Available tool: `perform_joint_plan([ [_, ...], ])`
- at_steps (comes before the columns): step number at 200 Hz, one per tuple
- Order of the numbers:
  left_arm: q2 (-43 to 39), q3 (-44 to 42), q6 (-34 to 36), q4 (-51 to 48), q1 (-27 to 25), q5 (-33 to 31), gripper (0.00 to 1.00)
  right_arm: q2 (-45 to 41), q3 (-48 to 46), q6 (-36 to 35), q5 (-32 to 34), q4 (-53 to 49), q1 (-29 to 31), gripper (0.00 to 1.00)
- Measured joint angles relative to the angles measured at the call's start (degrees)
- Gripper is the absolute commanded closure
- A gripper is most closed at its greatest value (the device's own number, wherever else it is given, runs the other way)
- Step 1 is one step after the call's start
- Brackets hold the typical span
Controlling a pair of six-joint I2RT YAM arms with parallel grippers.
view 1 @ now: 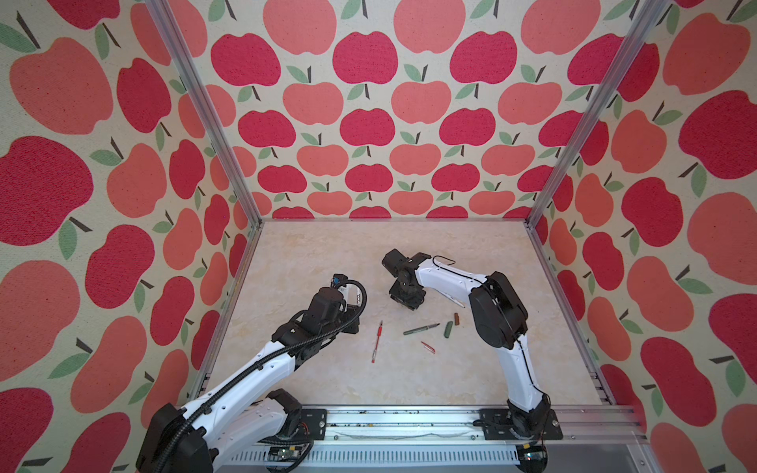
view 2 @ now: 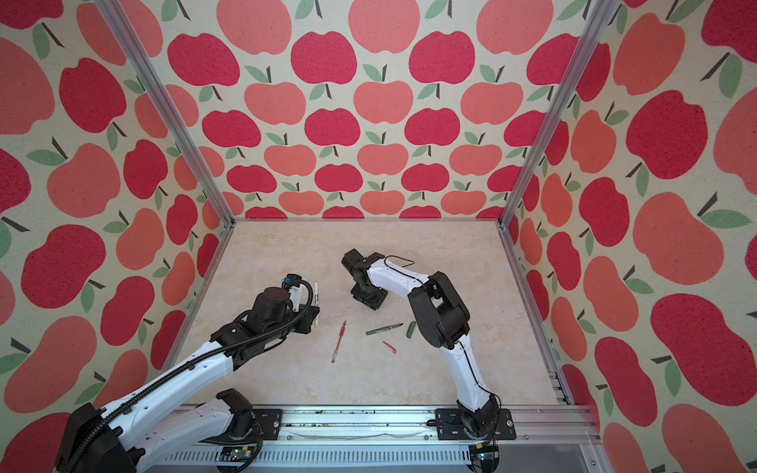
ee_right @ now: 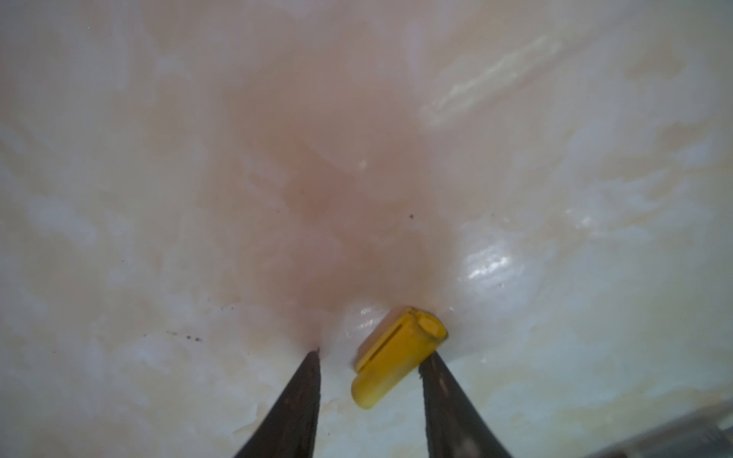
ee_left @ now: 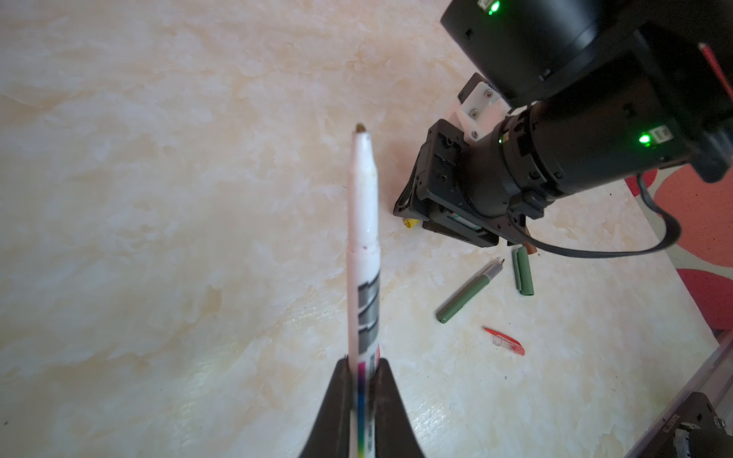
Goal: Insert the pens into the pen caps
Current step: 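Lift the white marker with the left gripper while the right grasps the yellow cap, then lift the yellow cap with the right gripper and bring it above the marker tip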
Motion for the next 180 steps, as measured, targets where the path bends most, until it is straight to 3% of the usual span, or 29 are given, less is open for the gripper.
perform_joint_plan([
  [42, 0.09, 0.00, 0.00, 0.22, 0.09, 0.02, 0.90, 0.15, 0.09, -3.21, 0.00, -0.20, -1.11, 0.58],
  [127, 2.67, 0.00, -0.02, 1.33, 0.11, 1.11, 0.91, -0.24, -1.36, -10.16, -2.21, 2.99, -2.54, 0.80],
  [180, 3.52, 0.00, -0.02, 1.92, 0.11, 1.55, 0.91, -2.62, -6.03, -12.15, -4.09, 9.94, -2.64, 0.83],
])
